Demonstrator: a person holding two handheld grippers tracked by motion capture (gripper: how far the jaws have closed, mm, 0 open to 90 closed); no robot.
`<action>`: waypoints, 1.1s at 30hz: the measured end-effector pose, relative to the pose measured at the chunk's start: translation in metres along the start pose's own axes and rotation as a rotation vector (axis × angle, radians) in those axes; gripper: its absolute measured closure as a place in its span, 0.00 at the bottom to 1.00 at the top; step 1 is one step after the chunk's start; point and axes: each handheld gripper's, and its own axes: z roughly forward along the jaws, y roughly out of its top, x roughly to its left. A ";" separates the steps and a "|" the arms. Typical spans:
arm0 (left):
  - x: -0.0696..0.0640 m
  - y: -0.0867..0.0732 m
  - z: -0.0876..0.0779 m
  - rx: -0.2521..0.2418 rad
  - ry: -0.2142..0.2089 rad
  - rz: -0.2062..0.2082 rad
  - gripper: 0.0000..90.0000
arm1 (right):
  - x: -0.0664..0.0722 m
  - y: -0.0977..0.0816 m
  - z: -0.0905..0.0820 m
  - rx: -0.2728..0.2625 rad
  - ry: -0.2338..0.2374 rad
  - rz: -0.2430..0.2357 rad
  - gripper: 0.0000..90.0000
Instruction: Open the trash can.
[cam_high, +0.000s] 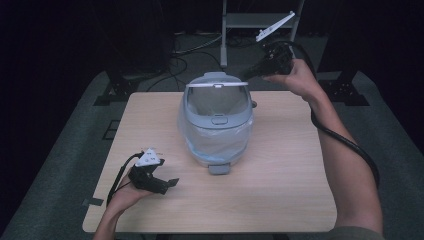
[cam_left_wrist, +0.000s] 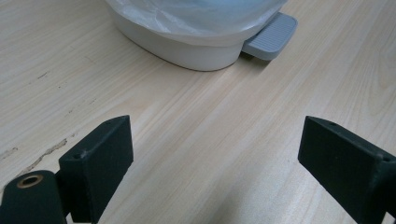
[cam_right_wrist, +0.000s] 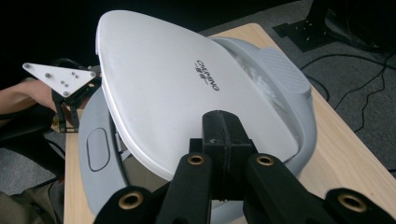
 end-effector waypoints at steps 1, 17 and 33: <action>0.000 0.000 0.000 0.000 -0.001 0.001 0.10 | 0.002 -0.001 0.001 0.003 0.006 -0.004 0.99; -0.002 0.001 0.001 0.001 -0.004 0.002 0.10 | 0.016 -0.010 0.013 0.026 0.048 -0.030 0.99; -0.002 0.001 0.002 0.005 -0.010 0.002 0.10 | 0.030 -0.012 0.033 0.057 0.100 -0.060 0.98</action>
